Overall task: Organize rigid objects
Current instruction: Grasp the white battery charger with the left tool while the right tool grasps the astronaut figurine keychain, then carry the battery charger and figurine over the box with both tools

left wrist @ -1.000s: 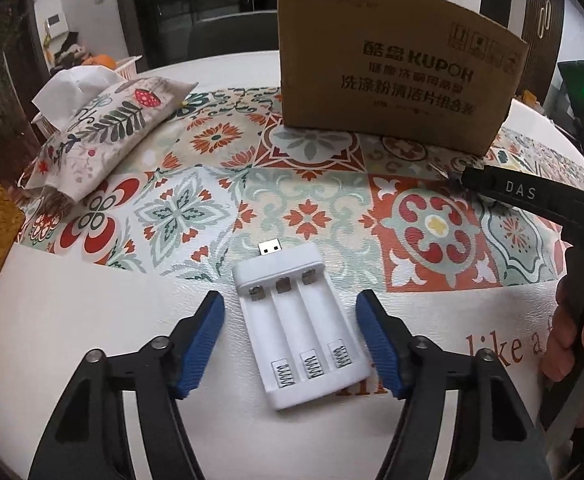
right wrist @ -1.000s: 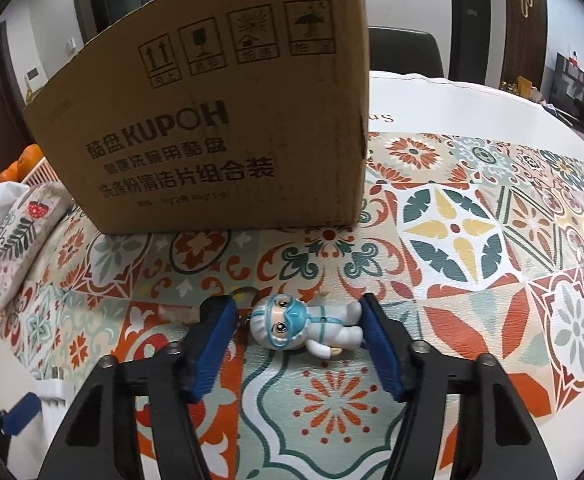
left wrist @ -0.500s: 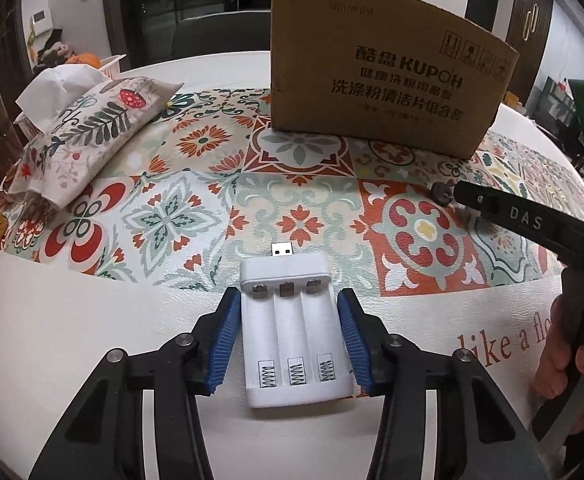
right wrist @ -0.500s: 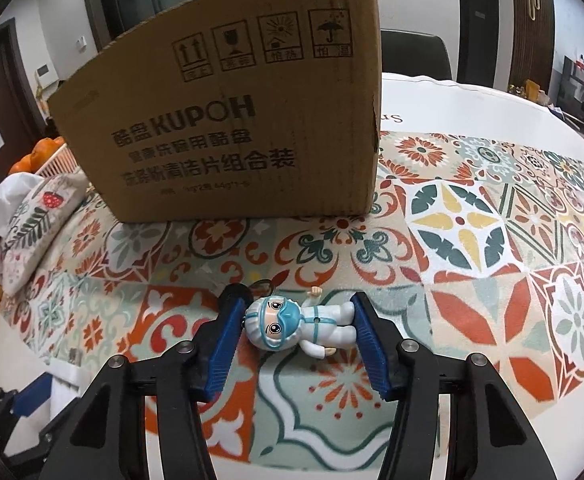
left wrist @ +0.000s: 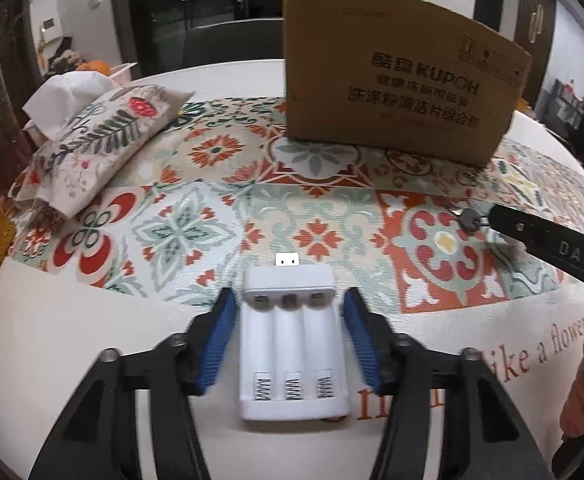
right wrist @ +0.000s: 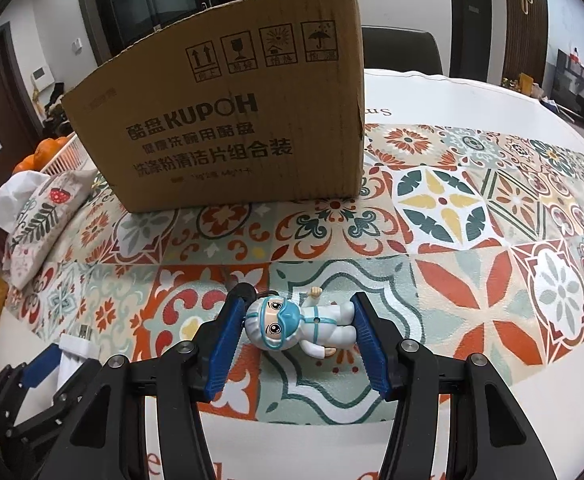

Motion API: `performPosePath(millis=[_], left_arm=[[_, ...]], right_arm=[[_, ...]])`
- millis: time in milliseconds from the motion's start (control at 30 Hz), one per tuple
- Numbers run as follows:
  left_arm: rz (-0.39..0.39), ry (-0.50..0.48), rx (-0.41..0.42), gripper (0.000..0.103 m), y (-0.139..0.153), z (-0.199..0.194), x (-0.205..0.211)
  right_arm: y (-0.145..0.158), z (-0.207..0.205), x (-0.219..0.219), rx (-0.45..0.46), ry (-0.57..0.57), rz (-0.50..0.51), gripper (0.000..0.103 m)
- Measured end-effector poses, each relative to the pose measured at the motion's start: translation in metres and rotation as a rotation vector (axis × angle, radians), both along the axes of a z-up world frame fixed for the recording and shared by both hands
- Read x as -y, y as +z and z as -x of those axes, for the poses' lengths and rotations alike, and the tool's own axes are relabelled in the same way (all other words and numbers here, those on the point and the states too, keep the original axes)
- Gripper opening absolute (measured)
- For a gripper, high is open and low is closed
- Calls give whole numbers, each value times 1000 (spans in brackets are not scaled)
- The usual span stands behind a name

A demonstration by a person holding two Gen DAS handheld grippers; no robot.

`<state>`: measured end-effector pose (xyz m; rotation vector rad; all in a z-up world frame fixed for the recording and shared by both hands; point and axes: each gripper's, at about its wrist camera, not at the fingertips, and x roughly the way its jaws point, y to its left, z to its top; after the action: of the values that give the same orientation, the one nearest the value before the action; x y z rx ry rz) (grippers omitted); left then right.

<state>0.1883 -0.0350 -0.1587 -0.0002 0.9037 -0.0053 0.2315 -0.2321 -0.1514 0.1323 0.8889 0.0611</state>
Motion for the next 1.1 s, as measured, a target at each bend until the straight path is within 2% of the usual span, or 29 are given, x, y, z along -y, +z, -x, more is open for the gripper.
performPosePath(millis=[300, 600, 1100], left_arm=[[52, -35, 9, 47, 7, 6, -1], [51, -75, 123, 47, 38, 18, 2], [79, -123, 274, 47, 95, 21, 2]], right_arm=[[12, 13, -2, 23, 18, 2, 56], [32, 30, -1, 62, 12, 1, 56], [85, 53, -5, 196, -6, 28, 56]])
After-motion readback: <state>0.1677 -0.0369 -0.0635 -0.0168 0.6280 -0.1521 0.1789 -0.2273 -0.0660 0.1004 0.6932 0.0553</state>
